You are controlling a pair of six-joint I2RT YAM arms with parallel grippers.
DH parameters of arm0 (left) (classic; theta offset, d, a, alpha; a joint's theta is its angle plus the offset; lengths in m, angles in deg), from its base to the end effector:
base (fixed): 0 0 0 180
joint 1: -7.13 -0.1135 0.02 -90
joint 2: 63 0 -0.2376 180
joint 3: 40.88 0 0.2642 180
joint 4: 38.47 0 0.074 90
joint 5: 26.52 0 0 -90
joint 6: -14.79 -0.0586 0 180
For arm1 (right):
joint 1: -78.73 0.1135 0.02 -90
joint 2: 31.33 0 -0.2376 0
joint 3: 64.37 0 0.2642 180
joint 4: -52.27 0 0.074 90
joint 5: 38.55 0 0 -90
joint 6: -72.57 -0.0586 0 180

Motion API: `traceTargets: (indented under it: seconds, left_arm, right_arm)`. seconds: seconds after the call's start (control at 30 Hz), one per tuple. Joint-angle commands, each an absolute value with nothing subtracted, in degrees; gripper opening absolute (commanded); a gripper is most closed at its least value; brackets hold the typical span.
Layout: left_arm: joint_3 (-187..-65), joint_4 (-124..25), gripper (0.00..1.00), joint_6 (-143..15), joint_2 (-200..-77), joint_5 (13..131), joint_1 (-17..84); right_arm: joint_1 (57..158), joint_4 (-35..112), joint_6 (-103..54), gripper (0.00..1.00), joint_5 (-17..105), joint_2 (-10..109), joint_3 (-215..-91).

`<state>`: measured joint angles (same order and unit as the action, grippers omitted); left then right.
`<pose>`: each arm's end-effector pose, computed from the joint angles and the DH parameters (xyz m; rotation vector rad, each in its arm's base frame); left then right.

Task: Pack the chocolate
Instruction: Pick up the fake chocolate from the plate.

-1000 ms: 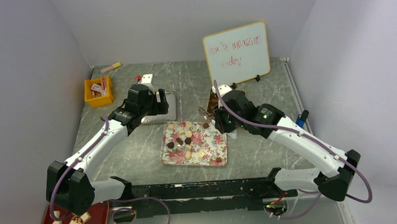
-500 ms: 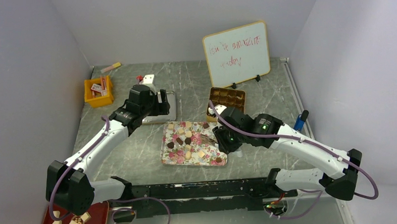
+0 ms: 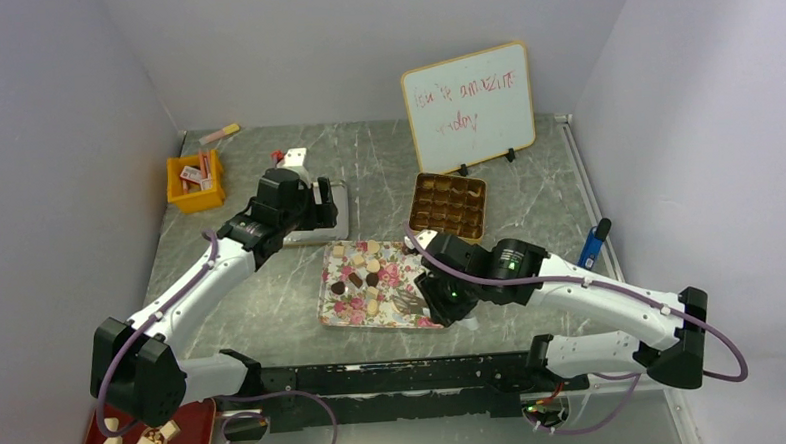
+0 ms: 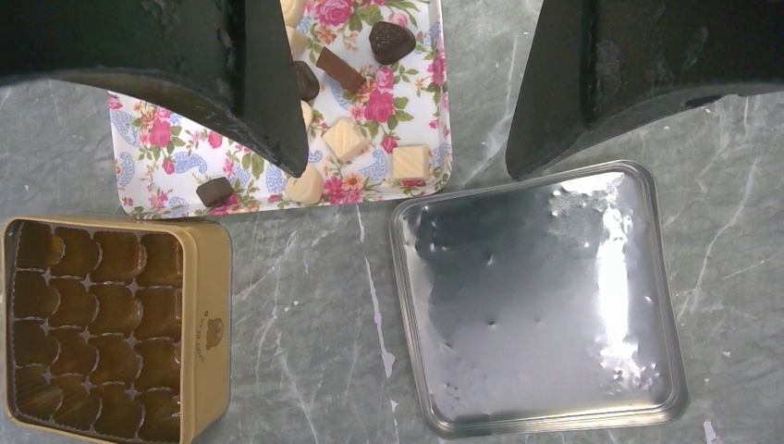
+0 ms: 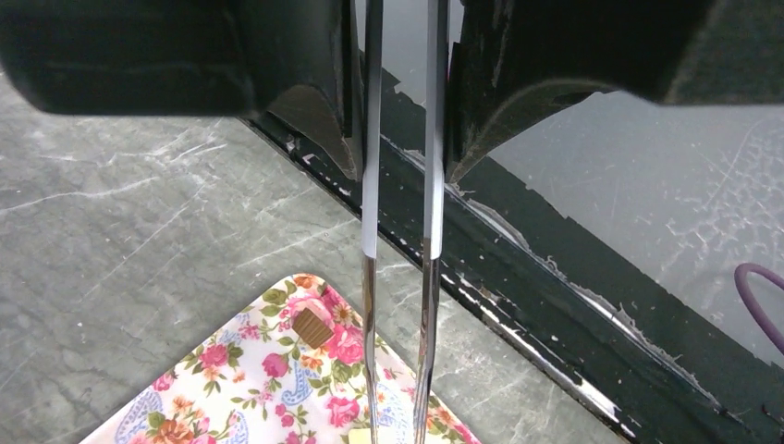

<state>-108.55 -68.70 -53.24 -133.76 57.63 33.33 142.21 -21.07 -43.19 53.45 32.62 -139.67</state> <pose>0.2862 -0.1342 0.2509 0.0203 2.1730 -0.3768 0.1076 0.2111 0.2619 -0.8729 2.5922 0.4452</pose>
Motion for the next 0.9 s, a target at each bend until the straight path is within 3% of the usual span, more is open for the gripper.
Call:
traceTargets:
  seconds: [0.0, 0.27, 0.87]
  left_arm:
    - [-108.23, -67.88, 0.83, -52.58, -134.00, 57.02, 33.84]
    - [-108.32, -68.03, 0.83, -53.06, -134.23, 56.84, 34.03]
    - [-107.97, -67.33, 0.83, -53.40, -134.80, 57.18, 34.11]
  right_arm:
    - [142.91, -19.19, -44.55, 0.37, 53.91, 33.02, -139.65]
    - [143.38, -18.12, -44.33, 0.46, 55.02, 34.31, -139.46]
    - [143.82, -16.80, -42.79, 0.49, 57.90, 38.38, -139.51]
